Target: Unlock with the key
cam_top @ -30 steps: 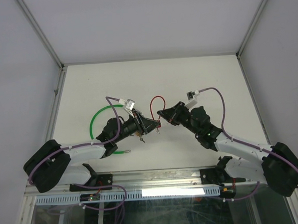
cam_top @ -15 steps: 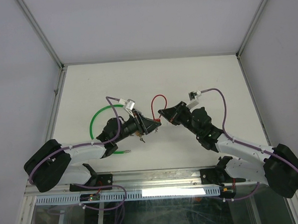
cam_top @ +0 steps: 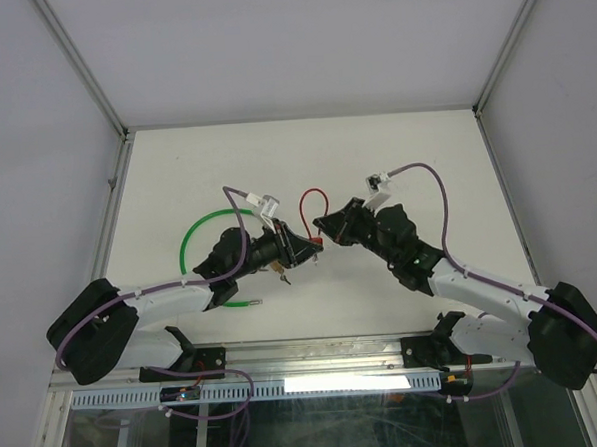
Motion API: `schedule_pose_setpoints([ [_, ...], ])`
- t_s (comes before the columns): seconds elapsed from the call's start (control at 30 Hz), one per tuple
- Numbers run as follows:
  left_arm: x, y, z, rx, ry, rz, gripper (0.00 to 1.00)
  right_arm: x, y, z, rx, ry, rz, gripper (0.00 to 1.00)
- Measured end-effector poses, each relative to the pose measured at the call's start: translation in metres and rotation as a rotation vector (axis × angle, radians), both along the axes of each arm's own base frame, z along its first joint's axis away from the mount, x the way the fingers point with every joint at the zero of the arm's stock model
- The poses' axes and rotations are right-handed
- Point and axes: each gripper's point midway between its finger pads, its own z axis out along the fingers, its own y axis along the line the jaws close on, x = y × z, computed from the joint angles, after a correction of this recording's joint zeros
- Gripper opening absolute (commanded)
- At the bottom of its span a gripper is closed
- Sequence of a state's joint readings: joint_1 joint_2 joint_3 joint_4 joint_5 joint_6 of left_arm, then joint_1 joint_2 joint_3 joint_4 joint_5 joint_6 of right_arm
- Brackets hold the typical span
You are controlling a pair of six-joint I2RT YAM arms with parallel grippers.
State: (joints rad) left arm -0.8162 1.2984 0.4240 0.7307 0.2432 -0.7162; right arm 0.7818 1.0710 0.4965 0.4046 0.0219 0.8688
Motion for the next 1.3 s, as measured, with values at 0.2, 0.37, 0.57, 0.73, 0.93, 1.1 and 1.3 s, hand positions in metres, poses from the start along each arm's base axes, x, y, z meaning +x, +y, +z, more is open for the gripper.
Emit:
schedule_pose_setpoints([
  [0.2,0.003,-0.003,0.005,0.081,-0.037,-0.033,0.0,0.004,0.017,0.02,-0.136,-0.09,0.084,0.0],
  [0.37,-0.004,-0.006,0.003,0.129,-0.043,-0.094,0.0,0.0,0.034,0.026,-0.198,-0.131,0.15,0.0],
  [0.57,-0.01,-0.003,-0.012,0.183,-0.01,-0.117,0.0,0.012,0.016,0.015,-0.331,-0.147,0.071,0.05],
  [0.73,-0.013,0.001,-0.024,0.221,0.033,-0.116,0.0,0.03,-0.028,0.006,-0.482,-0.136,-0.06,0.52],
  [0.93,-0.014,0.003,-0.04,0.253,0.105,-0.109,0.0,0.028,-0.068,0.001,-0.599,-0.095,-0.128,0.82],
  [1.1,-0.011,-0.005,-0.063,0.299,0.214,-0.119,0.0,0.013,-0.096,-0.016,-0.696,-0.013,-0.158,1.0],
  [1.3,0.001,-0.014,-0.09,0.329,0.351,-0.105,0.0,-0.002,-0.123,-0.022,-0.745,0.056,-0.22,1.0],
])
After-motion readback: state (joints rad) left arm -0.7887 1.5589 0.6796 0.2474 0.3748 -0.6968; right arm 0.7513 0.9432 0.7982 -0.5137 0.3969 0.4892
